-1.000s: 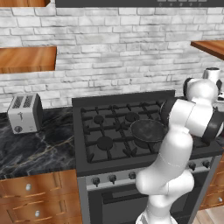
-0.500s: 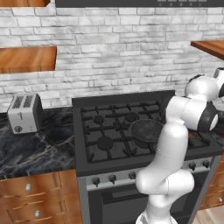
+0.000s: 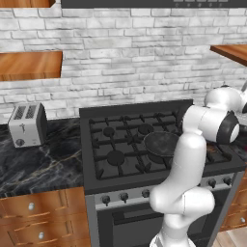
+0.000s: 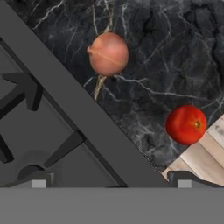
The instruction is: Place the pan on the front center burner on the stove. Then place the tomato and the onion in the pan and turn on the front center burner.
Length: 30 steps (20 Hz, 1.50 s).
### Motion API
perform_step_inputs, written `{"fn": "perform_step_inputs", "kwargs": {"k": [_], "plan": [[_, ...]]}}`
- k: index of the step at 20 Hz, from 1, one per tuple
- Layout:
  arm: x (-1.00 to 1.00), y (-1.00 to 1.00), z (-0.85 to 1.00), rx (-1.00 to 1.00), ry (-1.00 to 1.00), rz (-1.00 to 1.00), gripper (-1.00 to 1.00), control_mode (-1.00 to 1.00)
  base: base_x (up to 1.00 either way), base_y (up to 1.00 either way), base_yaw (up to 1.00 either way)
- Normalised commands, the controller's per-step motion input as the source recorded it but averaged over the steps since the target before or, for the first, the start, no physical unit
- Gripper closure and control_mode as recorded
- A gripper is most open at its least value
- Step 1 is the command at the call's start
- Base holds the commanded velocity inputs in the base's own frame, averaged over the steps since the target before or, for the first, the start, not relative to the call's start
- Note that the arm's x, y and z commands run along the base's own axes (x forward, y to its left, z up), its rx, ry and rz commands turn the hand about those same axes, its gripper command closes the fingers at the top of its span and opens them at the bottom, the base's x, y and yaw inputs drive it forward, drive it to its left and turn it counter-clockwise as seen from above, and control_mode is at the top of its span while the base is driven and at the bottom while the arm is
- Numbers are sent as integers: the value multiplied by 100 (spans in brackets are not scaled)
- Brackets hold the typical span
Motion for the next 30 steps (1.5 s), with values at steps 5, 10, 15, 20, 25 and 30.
{"fn": "perform_step_inputs", "kwargs": {"k": [5, 10, 15, 20, 25, 30], "plan": [[11, -13, -1, -3, -1, 0, -100, -100, 0, 0, 0], [16, -17, -6, -5, 0, 0, -100, -100, 0, 0, 0], [19, -14, -14, -1, 0, 0, -100, -100, 0, 0, 0], [22, -19, -9, 0, 0, 0, -100, -100, 0, 0, 0], [23, -16, -16, 0, 0, 0, -100, -100, 0, 0, 0], [18, -11, -18, 0, 0, 0, -100, -100, 0, 0, 0]]}}
